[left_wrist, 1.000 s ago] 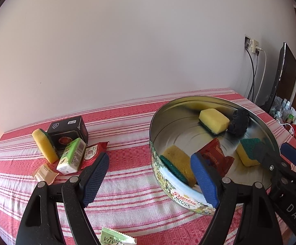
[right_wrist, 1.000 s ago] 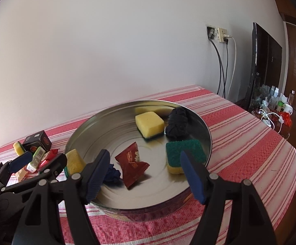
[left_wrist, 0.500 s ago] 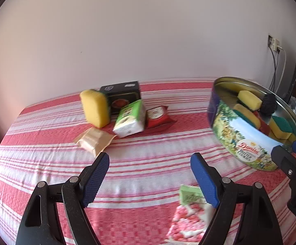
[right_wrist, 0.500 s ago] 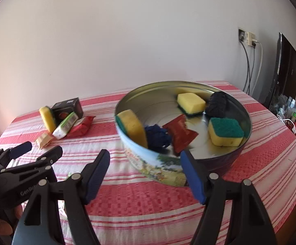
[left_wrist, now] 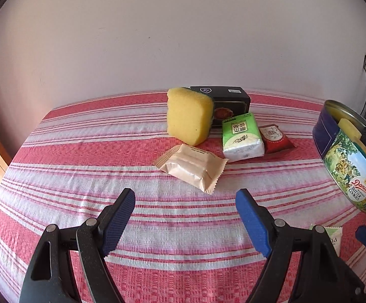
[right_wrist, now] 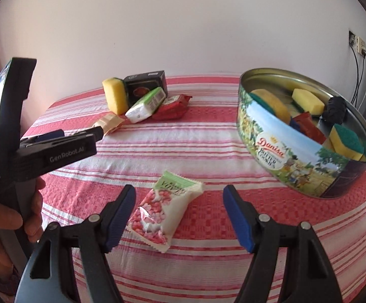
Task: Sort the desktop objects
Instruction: 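Grasp the beige wrapped packet with left tool while right tool grasps the white-pink candy packet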
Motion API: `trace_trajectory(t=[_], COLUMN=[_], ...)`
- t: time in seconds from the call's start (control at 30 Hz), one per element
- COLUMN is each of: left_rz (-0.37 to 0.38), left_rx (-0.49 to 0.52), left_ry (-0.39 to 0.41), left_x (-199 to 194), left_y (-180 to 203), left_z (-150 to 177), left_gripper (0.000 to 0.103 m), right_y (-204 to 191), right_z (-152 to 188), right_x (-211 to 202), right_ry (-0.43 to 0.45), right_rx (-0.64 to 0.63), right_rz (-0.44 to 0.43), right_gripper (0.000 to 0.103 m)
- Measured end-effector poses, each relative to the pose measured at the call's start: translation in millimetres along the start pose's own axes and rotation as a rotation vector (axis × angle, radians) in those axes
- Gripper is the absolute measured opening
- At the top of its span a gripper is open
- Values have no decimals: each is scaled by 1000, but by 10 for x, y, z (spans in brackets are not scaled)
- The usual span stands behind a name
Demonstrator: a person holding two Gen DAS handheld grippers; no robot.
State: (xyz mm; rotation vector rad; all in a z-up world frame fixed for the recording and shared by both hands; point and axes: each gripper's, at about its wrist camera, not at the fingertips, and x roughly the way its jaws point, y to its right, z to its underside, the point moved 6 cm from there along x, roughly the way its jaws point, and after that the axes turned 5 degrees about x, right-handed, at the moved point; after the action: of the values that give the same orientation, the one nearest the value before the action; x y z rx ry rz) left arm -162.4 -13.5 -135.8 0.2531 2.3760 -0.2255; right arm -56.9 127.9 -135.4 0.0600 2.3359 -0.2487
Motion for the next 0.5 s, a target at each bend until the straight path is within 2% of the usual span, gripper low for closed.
trace_trajectory(t=[0.1,0.17,0.3,0.4,0.5], left_rz=[-31,-45,-61,-41,9], left_rx=[48,57,35,6,-33], left_ry=[-8,-25,-69,-94,-93], left_x=[146,262,523,663,700], left_y=[0,-1,-9,6,10], left_z=[-95,-153,-256,-293,-341], left_gripper=[84,84,84,84,84], right_y=[-53,-83,-135,-147,-166], right_z=[59,94,89,86,80], right_x=[134,228,285,293,307], right_ry=[-50,-87,-94,-92,-87], right_rx=[10,8,-21,-41,-53], right_rz=[9,28,77,110,109], right_gripper=[73,69,59,46,43])
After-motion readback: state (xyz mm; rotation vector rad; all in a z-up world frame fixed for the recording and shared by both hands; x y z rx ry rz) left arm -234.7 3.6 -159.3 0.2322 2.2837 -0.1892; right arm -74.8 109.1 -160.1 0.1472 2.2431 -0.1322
